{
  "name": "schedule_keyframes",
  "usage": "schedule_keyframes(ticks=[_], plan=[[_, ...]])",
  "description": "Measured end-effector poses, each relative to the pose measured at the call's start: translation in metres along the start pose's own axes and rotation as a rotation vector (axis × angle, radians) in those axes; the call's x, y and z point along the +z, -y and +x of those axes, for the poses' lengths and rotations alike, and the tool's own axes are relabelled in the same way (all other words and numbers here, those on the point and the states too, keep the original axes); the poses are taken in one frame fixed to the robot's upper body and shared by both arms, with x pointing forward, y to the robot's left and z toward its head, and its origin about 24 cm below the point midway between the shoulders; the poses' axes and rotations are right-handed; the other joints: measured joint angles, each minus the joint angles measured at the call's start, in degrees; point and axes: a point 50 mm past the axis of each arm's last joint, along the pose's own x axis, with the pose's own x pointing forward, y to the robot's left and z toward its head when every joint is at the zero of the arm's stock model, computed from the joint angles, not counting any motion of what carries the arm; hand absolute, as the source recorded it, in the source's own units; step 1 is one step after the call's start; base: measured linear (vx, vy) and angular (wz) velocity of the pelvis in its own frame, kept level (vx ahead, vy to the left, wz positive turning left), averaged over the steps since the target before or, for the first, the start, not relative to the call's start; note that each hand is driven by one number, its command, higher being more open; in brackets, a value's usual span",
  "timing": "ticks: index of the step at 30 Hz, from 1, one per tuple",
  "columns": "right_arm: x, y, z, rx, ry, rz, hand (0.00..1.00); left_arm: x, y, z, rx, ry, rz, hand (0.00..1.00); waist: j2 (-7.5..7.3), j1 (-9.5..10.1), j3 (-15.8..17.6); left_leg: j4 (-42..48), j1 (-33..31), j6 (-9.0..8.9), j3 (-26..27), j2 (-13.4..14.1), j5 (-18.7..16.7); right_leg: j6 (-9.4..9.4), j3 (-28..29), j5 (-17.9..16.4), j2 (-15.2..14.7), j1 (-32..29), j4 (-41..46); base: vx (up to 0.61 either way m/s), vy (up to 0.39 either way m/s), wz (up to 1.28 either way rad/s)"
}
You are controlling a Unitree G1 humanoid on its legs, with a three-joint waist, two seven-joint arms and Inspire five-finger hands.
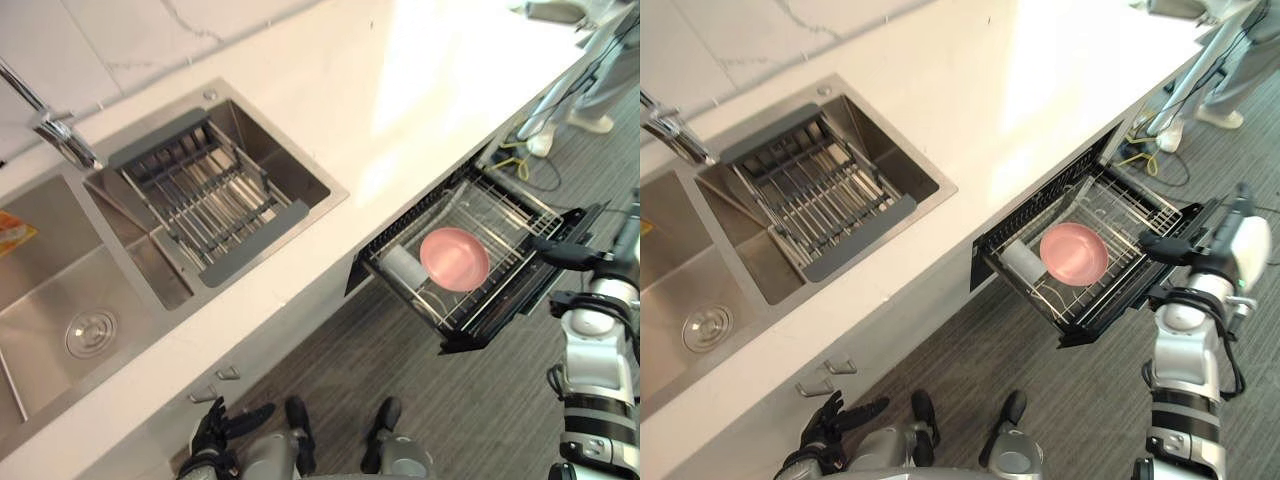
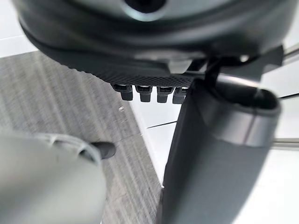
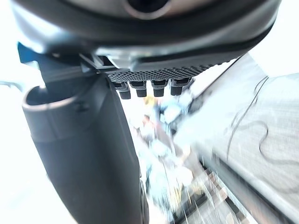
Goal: Walk over to the sink, pick up the cup, carry it to the dishwasher, place the cup inside the dishwasher, then close the dishwasher door
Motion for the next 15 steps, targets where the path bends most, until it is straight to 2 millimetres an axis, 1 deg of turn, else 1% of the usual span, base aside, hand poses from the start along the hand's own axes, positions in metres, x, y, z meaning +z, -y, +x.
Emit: schedule_keyframes(ticks=[1, 3, 4, 6, 7, 9, 10, 11, 13, 15], plan=[[-0.003, 0.002, 0.0, -0.01, -0.01, 0.004, 1.0, -0.001, -0.001, -0.001, 0.003, -0.003, 0.003, 1.0, 0.0, -0.04, -0.22, -0.21, 0.25, -0.02, 0.02, -0.03, 0.06, 0.02, 0.03, -0.05, 0.0, 0.14, 0.0, 0.01, 0.009, -0.09], [-0.027, 0.016, -0.005, -0.073, -0.122, 0.06, 1.0, -0.016, -0.007, -0.006, 0.023, -0.041, 0.004, 1.0, 0.0, -0.95, -2.13, -2.02, 1.96, -0.2, 0.2, -0.34, 0.57, 0.2, 0.28, -0.35, 0.01, 0.91, 0.01, 0.03, 0.003, -0.05], [-0.033, 0.018, -0.007, -0.083, -0.153, 0.073, 1.0, -0.019, -0.009, -0.008, 0.029, -0.05, 0.003, 1.0, 0.0, -1.29, -2.43, -2.38, 2.36, -0.22, 0.24, -0.39, 0.66, 0.25, 0.32, -0.4, 0.02, 1.14, 0.01, 0.05, 0.0, -0.08], [-0.067, 0.029, -0.019, -0.112, -0.296, 0.106, 1.0, -0.03, -0.013, -0.012, 0.049, -0.085, -0.013, 1.0, 0.01, -1.59, -3.65, -3.69, 3.85, -0.16, 0.68, -0.59, 1.01, 0.46, 0.81, -0.57, 0.09, 1.7, 0.01, 0.05, -0.003, -0.11], [-0.076, 0.031, -0.023, -0.117, -0.332, 0.112, 1.0, -0.032, -0.014, -0.013, 0.054, -0.088, -0.019, 1.0, 0.02, -1.75, -3.68, -3.85, 4.3, -0.04, 0.71, -0.63, 1.08, 0.52, 0.83, -0.61, 0.09, 2.08, -0.01, 0.05, -0.007, -0.07], [-0.107, 0.03, -0.041, -0.117, -0.475, 0.14, 1.0, -0.038, -0.016, -0.016, 0.067, -0.101, -0.032, 1.0, 0.15, -2.6, -4.1, -4.66, 5.54, -0.04, 0.81, -0.88, 1.13, 0.75, 0.93, -0.81, 0.04, 2.92, -0.01, 0.04, -0.007, -0.04], [-0.114, 0.028, -0.046, -0.109, -0.507, 0.147, 1.0, -0.039, -0.017, -0.017, 0.069, -0.104, -0.033, 1.0, 0.21, -2.82, -4.16, -4.8, 5.76, -0.04, 0.83, -0.94, 1.13, 0.78, 0.96, -0.84, 0.01, 3.06, -0.01, 0.02, -0.005, -0.06], [-0.127, 0.024, -0.055, -0.089, -0.569, 0.157, 0.0, -0.04, -0.017, -0.017, 0.069, -0.105, -0.032, 1.0, 0.32, -2.86, -4.33, -5.02, 5.98, -0.03, 1.05, -1.02, 1.14, 0.81, 1.19, -0.86, -0.02, 3.06, 0.0, 0.01, -0.004, -0.05], [-0.139, 0.015, -0.066, -0.051, -0.64, 0.191, 0.0, -0.038, -0.016, -0.017, 0.064, -0.1, -0.02, 1.0, 0.6, -2.9, -4.22, -4.98, 5.68, 0.0, 1.24, -1.06, 1.15, 0.8, 1.46, -0.88, -0.13, 2.56, 0.25, -0.01, -0.007, -0.05], [-0.139, 0.005, -0.067, -0.004, -0.662, 0.244, 0.0, -0.03, -0.01, -0.012, 0.046, -0.076, -0.018, 1.0, 1.25, -2.9, -3.06, -4.42, 3.23, -0.19, 1.3, -0.96, 0.96, 0.37, 1.74, -1.28, -0.65, -0.05, 1.87, -0.05, -0.002, 0.0]])
